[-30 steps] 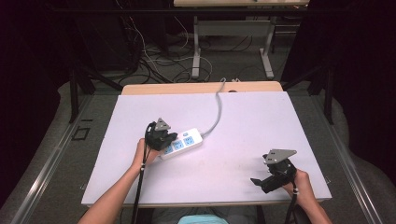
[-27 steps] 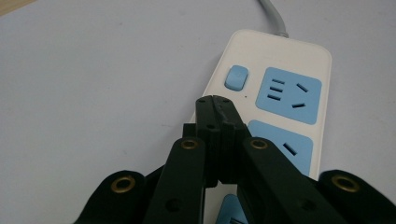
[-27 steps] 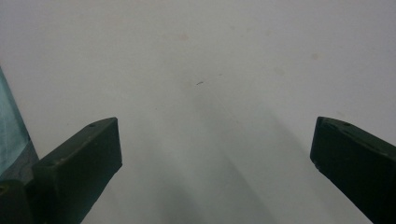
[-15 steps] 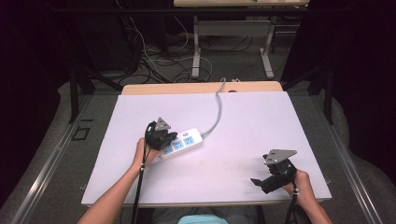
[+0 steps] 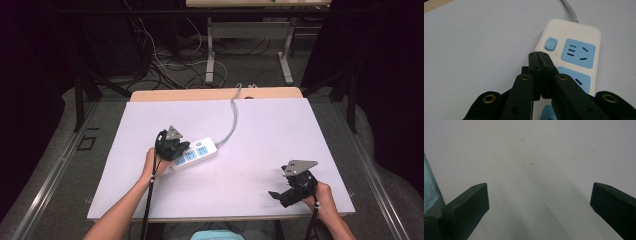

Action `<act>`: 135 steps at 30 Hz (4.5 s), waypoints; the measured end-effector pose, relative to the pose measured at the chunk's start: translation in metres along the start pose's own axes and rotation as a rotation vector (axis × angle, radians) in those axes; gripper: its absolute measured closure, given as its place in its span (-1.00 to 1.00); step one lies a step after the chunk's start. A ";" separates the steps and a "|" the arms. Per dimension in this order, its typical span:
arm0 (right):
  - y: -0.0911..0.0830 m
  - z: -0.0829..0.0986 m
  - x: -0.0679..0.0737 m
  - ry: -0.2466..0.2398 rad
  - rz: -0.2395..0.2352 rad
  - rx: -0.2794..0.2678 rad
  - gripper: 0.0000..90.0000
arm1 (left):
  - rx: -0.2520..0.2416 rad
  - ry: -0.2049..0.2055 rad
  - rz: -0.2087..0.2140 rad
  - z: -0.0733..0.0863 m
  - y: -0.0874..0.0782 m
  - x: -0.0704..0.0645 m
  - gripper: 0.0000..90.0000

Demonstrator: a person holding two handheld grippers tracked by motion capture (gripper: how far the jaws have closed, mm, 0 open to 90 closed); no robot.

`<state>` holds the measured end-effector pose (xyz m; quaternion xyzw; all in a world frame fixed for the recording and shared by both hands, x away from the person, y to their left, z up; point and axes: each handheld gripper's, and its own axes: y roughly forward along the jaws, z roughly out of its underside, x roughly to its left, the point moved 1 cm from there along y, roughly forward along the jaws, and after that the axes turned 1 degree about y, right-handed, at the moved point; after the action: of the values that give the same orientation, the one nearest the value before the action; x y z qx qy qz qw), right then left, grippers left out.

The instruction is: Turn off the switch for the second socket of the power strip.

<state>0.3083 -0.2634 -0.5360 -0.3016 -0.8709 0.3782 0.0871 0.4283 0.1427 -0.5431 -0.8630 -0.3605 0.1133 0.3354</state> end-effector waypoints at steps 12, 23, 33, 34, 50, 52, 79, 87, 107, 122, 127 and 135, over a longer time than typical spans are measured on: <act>-0.001 0.000 0.000 0.002 0.001 0.003 -0.97 | -0.049 -0.017 -0.013 -0.004 -0.007 0.002 0.80; -0.001 0.000 0.002 0.018 0.004 0.006 -0.97 | 0.002 -0.013 -0.012 -0.009 -0.007 -0.002 -0.51; -0.001 0.000 0.001 0.005 0.002 0.001 -0.97 | 0.023 -0.012 -0.013 -0.010 -0.009 -0.006 -1.00; -0.001 0.000 0.001 0.005 0.002 0.000 -0.97 | 0.021 -0.008 -0.017 -0.010 -0.010 -0.006 -1.00; 0.000 0.000 0.002 0.006 0.001 0.000 -0.97 | 0.015 0.017 -0.028 -0.006 -0.021 -0.012 -1.00; 0.000 0.000 0.002 0.004 0.001 0.001 -0.97 | 0.006 0.022 -0.031 -0.006 -0.021 -0.012 -1.00; -0.001 0.000 0.002 0.000 -0.004 -0.002 -0.97 | 0.024 0.026 -0.072 0.021 -0.063 -0.018 -1.00; -0.001 0.000 0.002 0.000 -0.004 -0.001 -0.97 | 0.017 0.017 -0.081 0.031 -0.076 -0.021 -1.00; -0.001 0.000 0.002 0.002 -0.006 0.000 -0.97 | 0.006 0.026 -0.102 0.060 -0.104 -0.030 -1.00; 0.000 0.000 0.002 0.004 -0.001 -0.005 -0.97 | 0.007 0.038 -0.103 0.075 -0.114 -0.035 -1.00; 0.000 0.000 0.002 0.004 -0.002 0.005 -0.97 | 0.011 0.031 -0.096 0.080 -0.116 -0.037 -1.00; 0.000 0.000 0.002 -0.002 0.004 0.006 -0.97 | 0.009 0.058 -0.099 0.085 -0.121 -0.042 -1.00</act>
<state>0.3068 -0.2622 -0.5360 -0.3026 -0.8692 0.3813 0.0863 0.2950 0.2186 -0.5291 -0.8455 -0.3921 0.0731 0.3551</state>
